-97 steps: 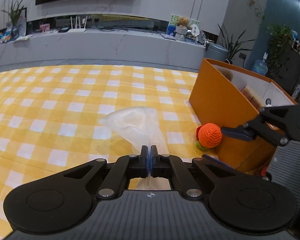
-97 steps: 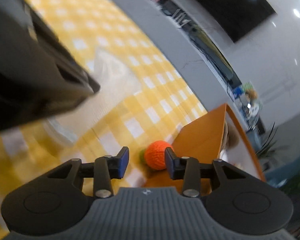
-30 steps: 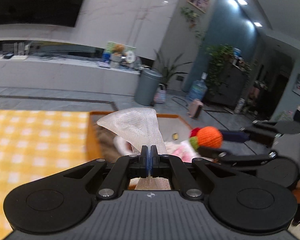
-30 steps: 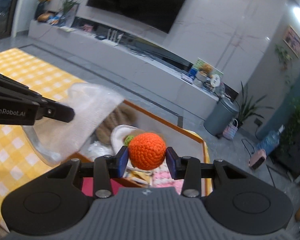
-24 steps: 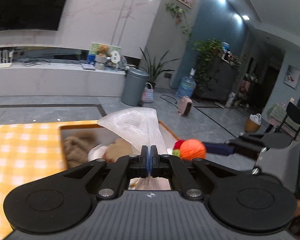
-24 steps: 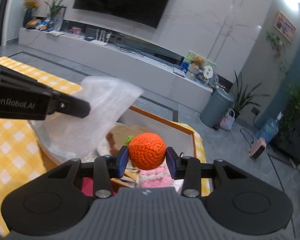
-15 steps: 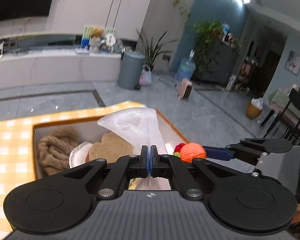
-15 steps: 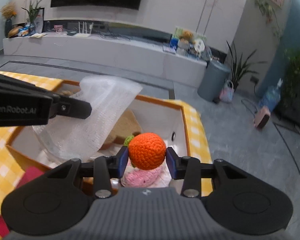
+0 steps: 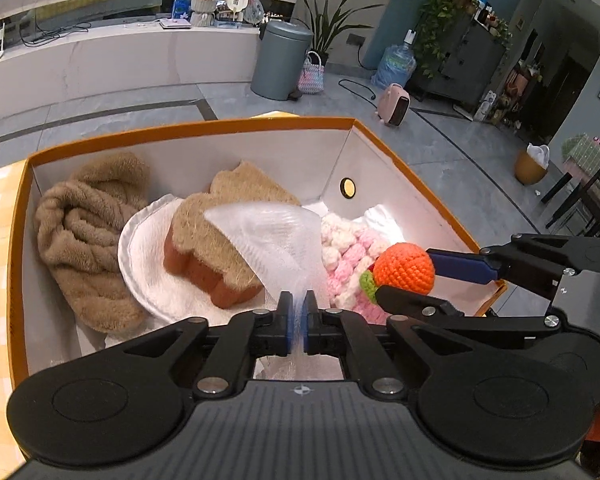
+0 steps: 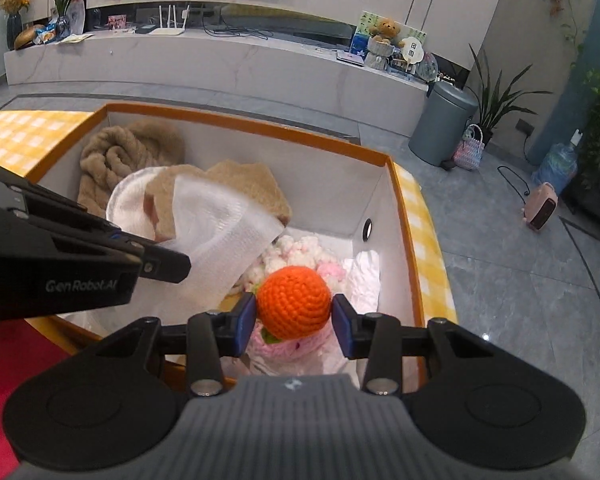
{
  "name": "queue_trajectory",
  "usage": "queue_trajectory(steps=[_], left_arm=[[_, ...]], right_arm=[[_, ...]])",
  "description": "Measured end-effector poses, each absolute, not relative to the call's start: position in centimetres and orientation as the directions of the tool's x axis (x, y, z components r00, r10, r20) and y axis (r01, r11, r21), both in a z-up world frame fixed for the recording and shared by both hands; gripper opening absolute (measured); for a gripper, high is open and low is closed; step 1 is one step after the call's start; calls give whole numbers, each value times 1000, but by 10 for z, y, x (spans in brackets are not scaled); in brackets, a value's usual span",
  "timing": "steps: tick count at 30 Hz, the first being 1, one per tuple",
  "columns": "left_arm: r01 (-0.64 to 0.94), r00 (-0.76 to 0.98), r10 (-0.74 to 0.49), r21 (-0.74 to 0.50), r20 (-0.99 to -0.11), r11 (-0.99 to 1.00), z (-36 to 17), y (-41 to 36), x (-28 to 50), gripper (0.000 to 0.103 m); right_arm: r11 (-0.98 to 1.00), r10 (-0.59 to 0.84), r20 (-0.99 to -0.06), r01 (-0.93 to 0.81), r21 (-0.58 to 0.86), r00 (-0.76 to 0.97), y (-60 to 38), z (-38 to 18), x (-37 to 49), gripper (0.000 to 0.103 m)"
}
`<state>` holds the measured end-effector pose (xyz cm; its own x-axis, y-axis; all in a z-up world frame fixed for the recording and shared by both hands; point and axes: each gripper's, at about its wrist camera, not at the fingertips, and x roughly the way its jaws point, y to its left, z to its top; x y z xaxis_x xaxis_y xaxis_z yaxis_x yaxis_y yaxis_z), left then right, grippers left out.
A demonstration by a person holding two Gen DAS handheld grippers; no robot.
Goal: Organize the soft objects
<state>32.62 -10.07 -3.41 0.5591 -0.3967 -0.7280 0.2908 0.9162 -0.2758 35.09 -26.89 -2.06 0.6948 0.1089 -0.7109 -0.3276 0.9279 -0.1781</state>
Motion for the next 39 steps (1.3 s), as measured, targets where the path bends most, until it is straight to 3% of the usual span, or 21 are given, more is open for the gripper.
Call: queue_trajectory(steps=[2,4,6,8,9,13,18,27,35,39], left_arm=[[284,567,-392,-275,-724,918,-30,-99,326,12],[283,578,-390,-273,-717,920,-25,-96,323,24],[277,591,-396,-285,-703,918,-16,-94,324,59],[260,610,-402,-307,-683,915,-7,-89,319,79],[252,618,-405,-319,-673,914,-3,-86,317,82],[249,637,-421,-345,-646,905,20,-79,307,85],[281,692,-421,-318,-587,905,54,-78,283,87],[376,857,-366,-45,-363,926,113,-82,183,87],[339,915,-337,-29,-219,940,128,-68,98,94],[334,923,-325,8,-206,943,122,-62,68,94]], right_arm=[[923,106,-708,-335,-192,698,-268,-21,349,41],[920,106,-706,-339,-198,700,-267,-19,346,46],[921,100,-698,-331,-206,710,-266,-16,342,55],[918,83,-681,-322,-233,728,-266,-9,337,64],[915,75,-671,-319,-249,738,-267,-5,334,69],[907,46,-627,-296,-300,777,-270,14,319,82],[923,52,-580,-261,-283,813,-276,48,295,90],[908,67,-419,-230,-351,906,-270,99,208,96],[950,138,-314,-215,-226,939,-265,116,120,100],[959,149,-283,-208,-193,948,-251,107,86,100]])
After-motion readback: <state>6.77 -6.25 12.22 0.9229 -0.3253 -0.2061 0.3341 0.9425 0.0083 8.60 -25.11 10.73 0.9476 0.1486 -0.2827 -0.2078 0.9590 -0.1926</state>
